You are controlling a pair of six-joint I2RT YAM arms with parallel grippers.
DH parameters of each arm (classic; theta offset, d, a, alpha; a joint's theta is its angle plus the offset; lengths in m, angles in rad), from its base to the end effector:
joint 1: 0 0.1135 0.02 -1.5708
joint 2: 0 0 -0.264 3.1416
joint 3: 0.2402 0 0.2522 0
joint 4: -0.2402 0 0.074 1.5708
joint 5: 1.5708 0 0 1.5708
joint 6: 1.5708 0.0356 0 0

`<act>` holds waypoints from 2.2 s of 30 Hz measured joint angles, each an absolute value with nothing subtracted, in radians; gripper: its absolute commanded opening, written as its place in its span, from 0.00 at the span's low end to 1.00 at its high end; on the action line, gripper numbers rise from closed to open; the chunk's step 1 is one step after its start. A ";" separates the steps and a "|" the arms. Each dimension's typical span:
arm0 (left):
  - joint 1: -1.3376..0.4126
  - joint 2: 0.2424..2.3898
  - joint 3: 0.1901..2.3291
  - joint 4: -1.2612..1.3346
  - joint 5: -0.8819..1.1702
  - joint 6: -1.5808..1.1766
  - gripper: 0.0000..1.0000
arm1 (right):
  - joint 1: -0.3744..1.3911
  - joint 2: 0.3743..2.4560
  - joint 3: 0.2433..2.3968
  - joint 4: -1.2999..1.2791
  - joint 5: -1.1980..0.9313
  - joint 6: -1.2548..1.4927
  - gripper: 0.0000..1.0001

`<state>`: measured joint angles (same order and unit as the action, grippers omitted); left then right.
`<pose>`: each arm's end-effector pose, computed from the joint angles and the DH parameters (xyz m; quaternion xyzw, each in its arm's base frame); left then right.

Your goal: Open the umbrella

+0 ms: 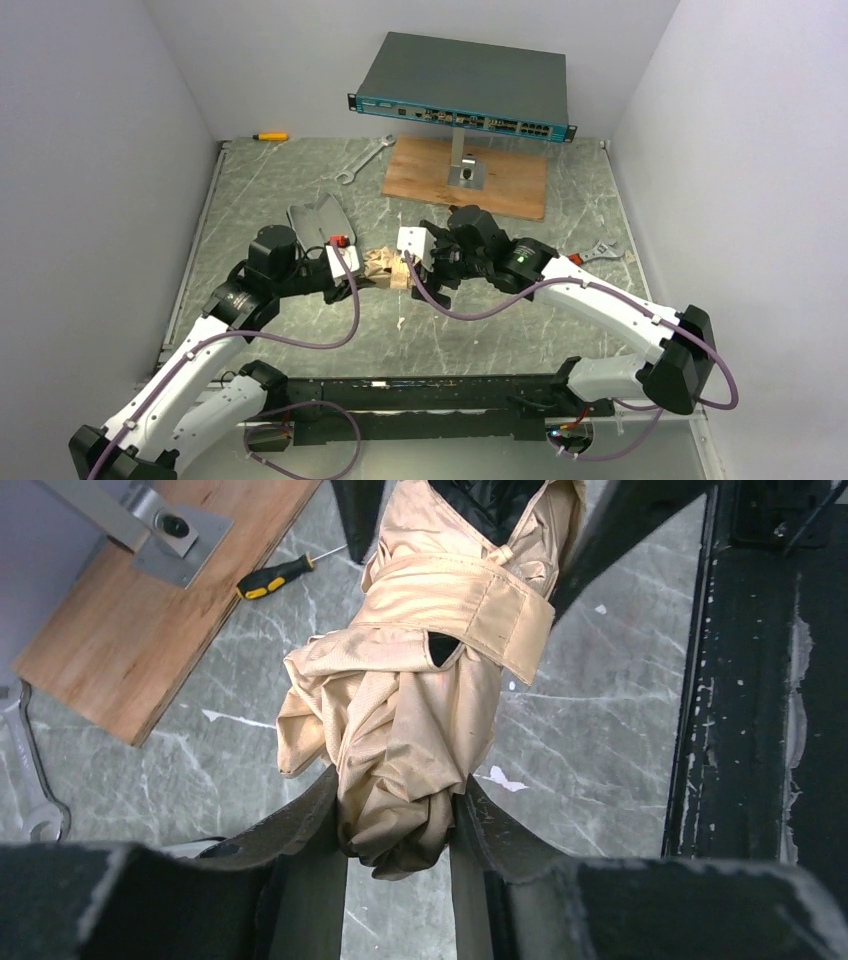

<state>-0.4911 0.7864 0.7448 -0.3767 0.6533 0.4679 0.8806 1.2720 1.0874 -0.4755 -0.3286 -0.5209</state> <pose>0.1434 -0.1012 0.3086 0.5215 0.6239 -0.2750 0.5129 0.1689 0.2226 0.3138 -0.6263 0.6309 0.2221 0.4006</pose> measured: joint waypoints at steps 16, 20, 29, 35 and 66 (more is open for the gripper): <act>-0.456 0.756 0.753 -0.344 0.755 0.427 0.91 | 0.844 1.177 1.039 -0.458 -0.449 -0.524 0.00; -0.458 0.657 0.754 -0.326 0.739 0.499 0.98 | 0.814 1.195 1.071 -0.512 -0.532 -0.487 0.00; -0.655 0.698 0.854 -0.349 0.709 0.840 0.62 | 0.673 1.399 1.229 -0.642 -0.773 -0.382 0.00; -0.751 0.812 0.854 -0.368 0.645 0.973 0.60 | 0.665 1.422 1.235 -0.673 -0.849 -0.362 0.00; -0.552 0.916 0.915 -0.247 0.578 0.451 0.00 | 0.778 1.322 1.195 -0.710 -0.716 -0.629 0.00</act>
